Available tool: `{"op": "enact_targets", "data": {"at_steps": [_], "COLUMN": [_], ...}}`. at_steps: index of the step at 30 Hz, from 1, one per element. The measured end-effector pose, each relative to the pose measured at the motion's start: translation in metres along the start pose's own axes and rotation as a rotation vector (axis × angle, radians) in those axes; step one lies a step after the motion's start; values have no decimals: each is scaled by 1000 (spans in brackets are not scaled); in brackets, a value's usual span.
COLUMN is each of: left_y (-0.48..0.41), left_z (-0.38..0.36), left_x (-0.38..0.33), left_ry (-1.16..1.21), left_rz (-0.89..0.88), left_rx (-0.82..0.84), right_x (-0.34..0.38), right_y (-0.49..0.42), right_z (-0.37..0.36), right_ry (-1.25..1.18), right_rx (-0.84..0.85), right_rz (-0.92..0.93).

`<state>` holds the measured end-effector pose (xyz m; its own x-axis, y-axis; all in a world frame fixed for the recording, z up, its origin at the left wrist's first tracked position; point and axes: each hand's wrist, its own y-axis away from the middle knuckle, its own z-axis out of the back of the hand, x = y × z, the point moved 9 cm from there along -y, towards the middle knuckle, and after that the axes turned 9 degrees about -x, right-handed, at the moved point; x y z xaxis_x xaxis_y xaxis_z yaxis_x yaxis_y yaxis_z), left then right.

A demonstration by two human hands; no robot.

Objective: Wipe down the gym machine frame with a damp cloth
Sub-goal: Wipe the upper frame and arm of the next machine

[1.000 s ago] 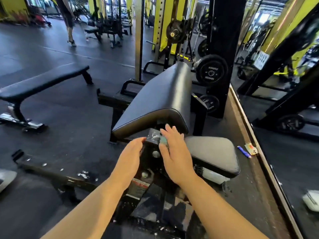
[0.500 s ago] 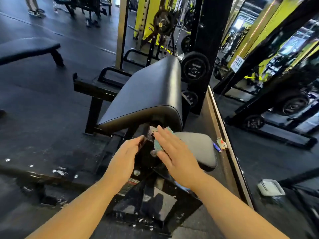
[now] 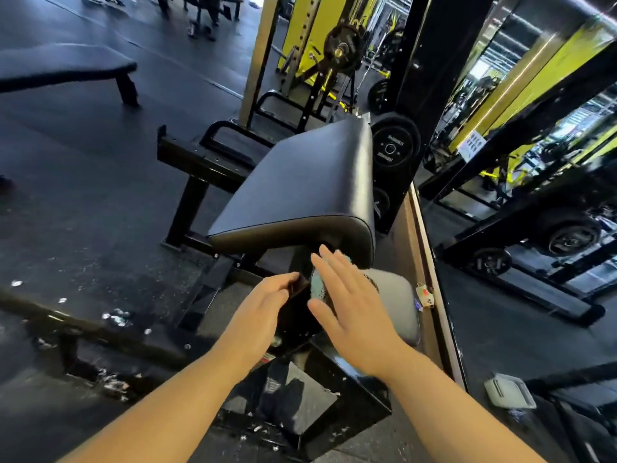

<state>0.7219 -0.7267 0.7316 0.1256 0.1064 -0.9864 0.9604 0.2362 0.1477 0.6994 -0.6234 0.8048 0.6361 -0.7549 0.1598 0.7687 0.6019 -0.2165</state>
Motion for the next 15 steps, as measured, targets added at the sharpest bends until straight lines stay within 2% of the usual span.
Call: {"op": "enact_targets", "data": {"at_steps": [3,5,9,13,15], "left_y": [-2,-3,-3,2,4], "left_z": [3,4,3,-2,-3], "left_x": [-8,-12,-27,-49,-60], "left_ry": [75,131,88,40,86], "left_rz": [21,51,6,-101,-143], "left_rx": [6,-9,-11,-60,-99], "right_x": [13,9,9,28,37], "right_y": [-43,-54,-5,1,-18], "right_z": [4,4,9,2,5], "right_ry": [39,64,183,194,150], "right_rx": [-3,-15,-243,-306,-253], "right_rz": [15,-57,-217,-147,-84]}}
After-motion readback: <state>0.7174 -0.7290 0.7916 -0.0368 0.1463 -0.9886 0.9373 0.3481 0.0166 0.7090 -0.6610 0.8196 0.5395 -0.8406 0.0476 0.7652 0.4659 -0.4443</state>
